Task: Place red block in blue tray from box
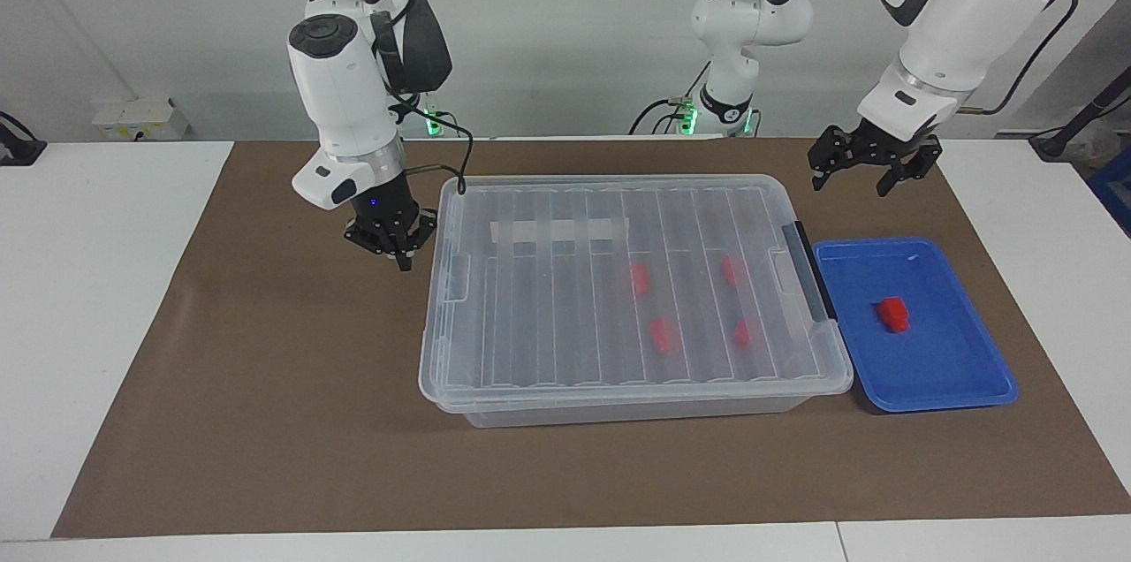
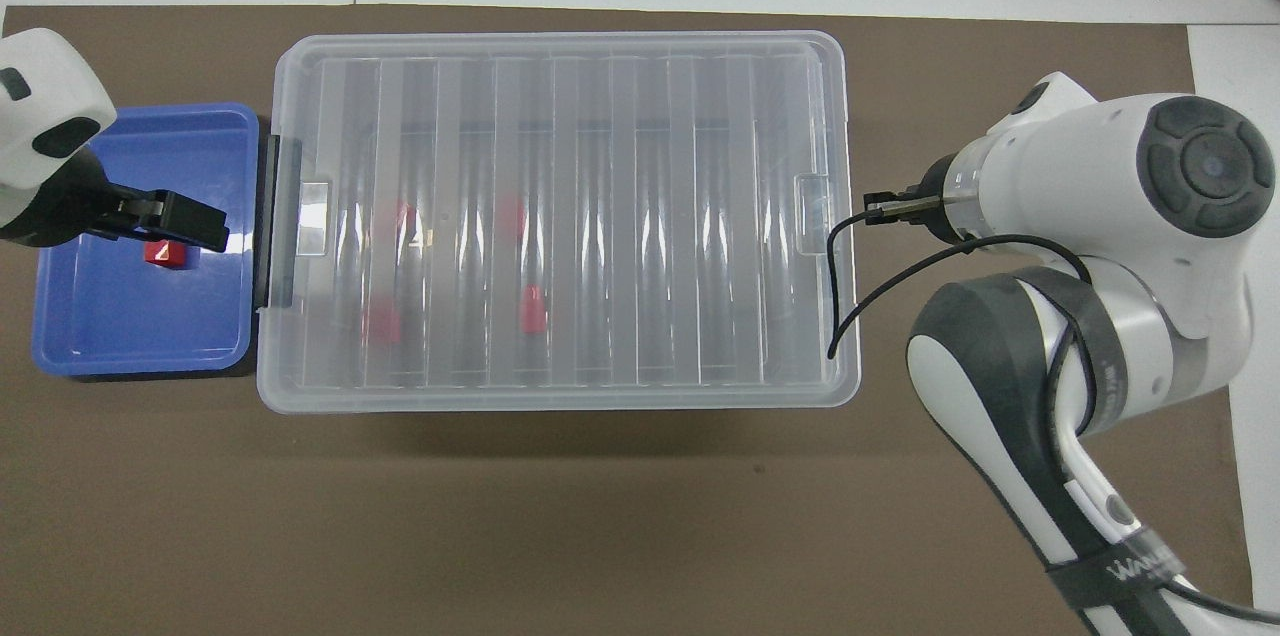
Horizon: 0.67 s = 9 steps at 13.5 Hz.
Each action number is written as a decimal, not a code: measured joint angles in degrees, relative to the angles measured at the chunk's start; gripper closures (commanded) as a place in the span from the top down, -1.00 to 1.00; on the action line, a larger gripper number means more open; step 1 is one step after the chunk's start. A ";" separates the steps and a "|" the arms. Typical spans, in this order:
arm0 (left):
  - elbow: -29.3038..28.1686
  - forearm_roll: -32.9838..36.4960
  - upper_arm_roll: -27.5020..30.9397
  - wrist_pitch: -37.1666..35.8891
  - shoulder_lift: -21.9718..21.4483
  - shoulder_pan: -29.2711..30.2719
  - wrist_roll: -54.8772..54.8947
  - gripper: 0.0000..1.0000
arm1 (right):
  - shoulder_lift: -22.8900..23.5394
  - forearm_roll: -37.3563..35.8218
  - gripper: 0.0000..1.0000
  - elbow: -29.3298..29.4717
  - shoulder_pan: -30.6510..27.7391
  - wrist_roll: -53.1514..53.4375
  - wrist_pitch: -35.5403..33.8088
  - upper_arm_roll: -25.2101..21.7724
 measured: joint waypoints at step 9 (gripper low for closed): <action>3.59 0.00 0.03 -1.76 2.06 -0.13 0.00 1.00 | -6.99 0.03 1.00 8.05 -3.58 1.50 -23.38 -1.88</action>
